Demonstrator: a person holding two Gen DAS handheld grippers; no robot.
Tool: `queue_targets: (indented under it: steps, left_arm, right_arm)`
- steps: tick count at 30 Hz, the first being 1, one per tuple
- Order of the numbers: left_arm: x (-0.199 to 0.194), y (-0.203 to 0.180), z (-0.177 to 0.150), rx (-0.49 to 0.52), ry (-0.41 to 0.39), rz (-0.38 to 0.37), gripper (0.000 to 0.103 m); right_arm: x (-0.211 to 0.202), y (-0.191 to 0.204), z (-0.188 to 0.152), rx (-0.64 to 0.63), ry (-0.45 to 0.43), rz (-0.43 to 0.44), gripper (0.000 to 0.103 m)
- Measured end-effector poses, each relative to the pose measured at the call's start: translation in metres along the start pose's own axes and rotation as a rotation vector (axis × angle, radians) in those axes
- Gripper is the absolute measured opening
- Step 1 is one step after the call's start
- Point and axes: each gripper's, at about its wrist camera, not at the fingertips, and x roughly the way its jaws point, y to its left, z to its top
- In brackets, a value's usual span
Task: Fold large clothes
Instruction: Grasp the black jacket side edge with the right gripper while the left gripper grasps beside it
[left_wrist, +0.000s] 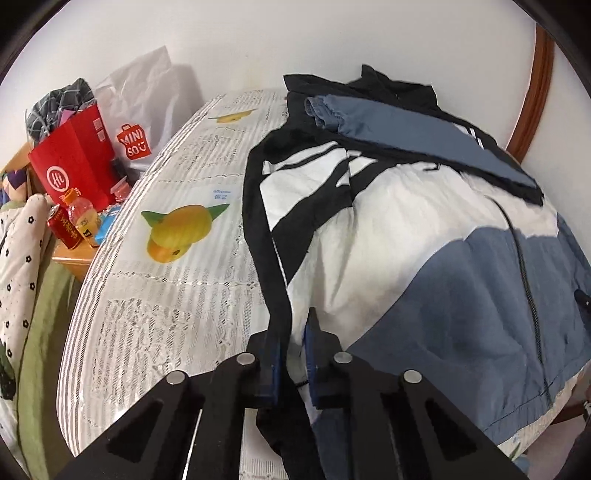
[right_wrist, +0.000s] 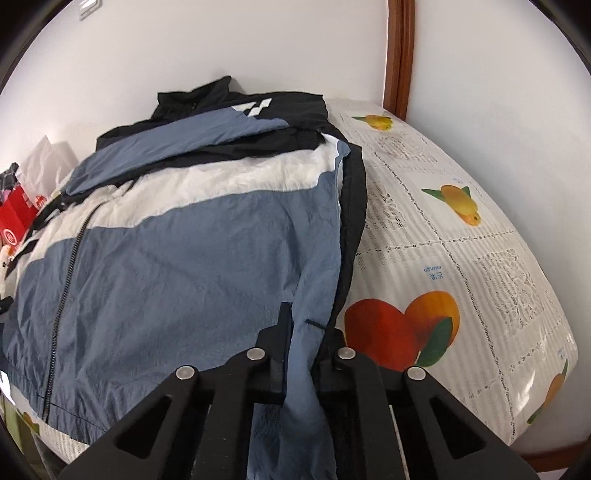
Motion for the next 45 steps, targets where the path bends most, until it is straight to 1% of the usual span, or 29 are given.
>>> queue_targets:
  steps: [6, 12, 16, 19, 21, 23, 26, 32, 35, 41, 43, 45]
  left_arm:
    - [-0.031, 0.010, 0.000, -0.025, -0.058, -0.041, 0.008]
    - [-0.066, 0.019, 0.003, -0.041, -0.159, -0.097, 0.008]
    - [-0.079, 0.024, 0.017, -0.048, -0.242, -0.096, 0.007]
    - [-0.084, 0.029, 0.031, -0.075, -0.283, -0.105, 0.007]
    - [-0.086, 0.031, 0.041, -0.091, -0.304, -0.104, 0.007]
    - [-0.085, 0.030, 0.052, -0.104, -0.320, -0.100, 0.007]
    - [-0.082, 0.023, 0.071, -0.097, -0.335, -0.094, 0.007]
    - [-0.068, 0.017, 0.114, -0.106, -0.359, -0.069, 0.007]
    - [-0.055, 0.014, 0.135, -0.115, -0.355, -0.064, 0.007]
    - [-0.024, 0.004, 0.167, -0.102, -0.342, -0.033, 0.007]
    - [-0.011, 0.002, 0.176, -0.099, -0.321, -0.022, 0.007]
    - [0.000, 0.001, 0.182, -0.102, -0.302, -0.009, 0.007]
  right_arm:
    - [-0.034, -0.007, 0.002, 0.009, -0.052, 0.037, 0.006]
    - [-0.061, -0.008, 0.010, 0.008, -0.107, 0.064, 0.006]
    - [-0.074, -0.009, 0.024, 0.017, -0.166, 0.072, 0.005]
    - [-0.078, -0.013, 0.040, 0.036, -0.191, 0.091, 0.005]
    - [-0.079, -0.014, 0.053, 0.044, -0.206, 0.089, 0.005]
    - [-0.080, -0.013, 0.066, 0.048, -0.225, 0.091, 0.005]
    - [-0.079, -0.007, 0.089, 0.045, -0.254, 0.104, 0.005]
    - [-0.066, 0.000, 0.137, 0.068, -0.283, 0.121, 0.005]
    - [-0.052, 0.001, 0.158, 0.098, -0.278, 0.146, 0.005]
    - [-0.016, 0.009, 0.191, 0.119, -0.262, 0.158, 0.005]
    - [-0.004, 0.013, 0.198, 0.106, -0.257, 0.153, 0.005]
    - [0.010, 0.017, 0.203, 0.083, -0.254, 0.128, 0.005]
